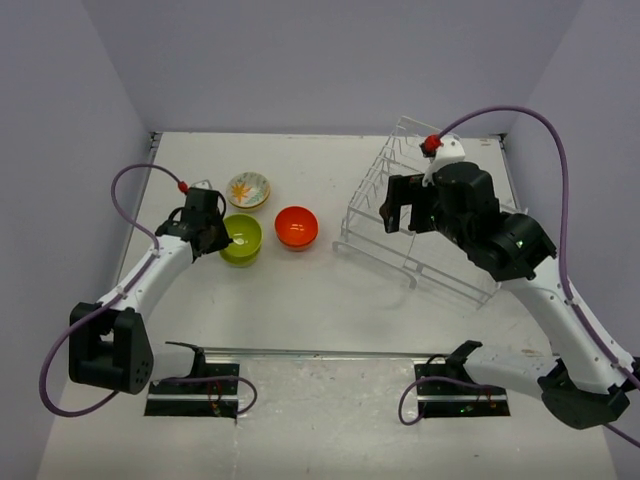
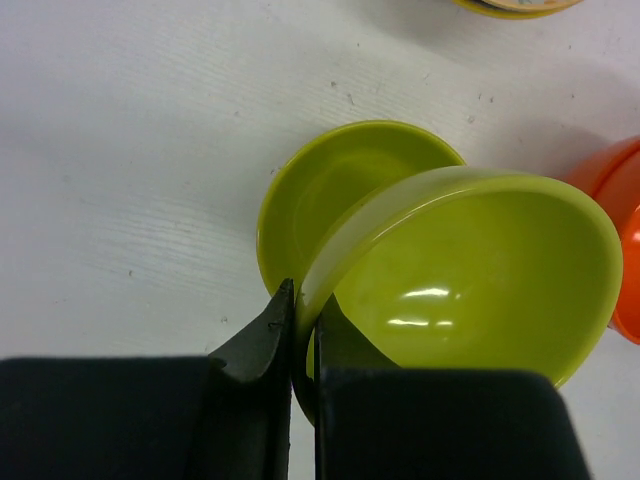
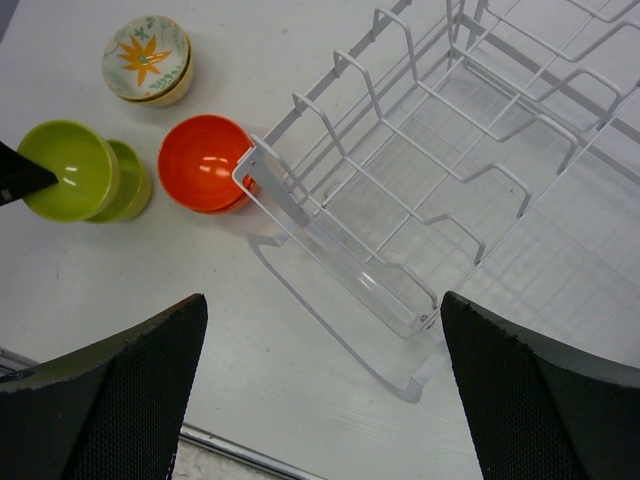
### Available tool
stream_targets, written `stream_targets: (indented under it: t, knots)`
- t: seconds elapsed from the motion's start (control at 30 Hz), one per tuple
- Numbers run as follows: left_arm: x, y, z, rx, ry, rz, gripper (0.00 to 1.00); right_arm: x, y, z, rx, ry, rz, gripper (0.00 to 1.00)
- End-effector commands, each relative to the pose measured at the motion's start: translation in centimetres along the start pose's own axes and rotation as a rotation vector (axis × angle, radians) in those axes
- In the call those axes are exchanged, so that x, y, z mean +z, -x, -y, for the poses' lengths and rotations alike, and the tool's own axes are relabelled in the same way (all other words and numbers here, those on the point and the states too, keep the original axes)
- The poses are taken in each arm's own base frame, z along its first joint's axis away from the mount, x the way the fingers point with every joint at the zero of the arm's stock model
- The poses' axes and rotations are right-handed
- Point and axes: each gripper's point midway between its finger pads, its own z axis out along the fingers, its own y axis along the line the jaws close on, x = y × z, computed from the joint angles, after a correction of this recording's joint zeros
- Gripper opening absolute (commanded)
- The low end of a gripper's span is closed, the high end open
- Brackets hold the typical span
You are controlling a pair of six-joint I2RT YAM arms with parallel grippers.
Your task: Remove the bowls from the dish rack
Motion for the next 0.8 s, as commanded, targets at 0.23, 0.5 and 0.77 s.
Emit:
stream_targets:
  t: [0.23,0.5,0.77]
  knots:
    - [1.3,2.5,1.5,-0.044,-0.076,0.041,0.09,-2.0,0.7,0.3,0.003,0.038,0.082,0.99]
    - [0.8,2.3,0.7,-0.055,-0.059,0.047,0.36,-1.7,0.4,0.2,-0.014,0.041,0.066,0.99]
    - [-5.8,5.1,1.3,-0.060,-0.139,0.160,0.76,-2.6,0.8,0.9,-0.005,0.021,0.097,0.99]
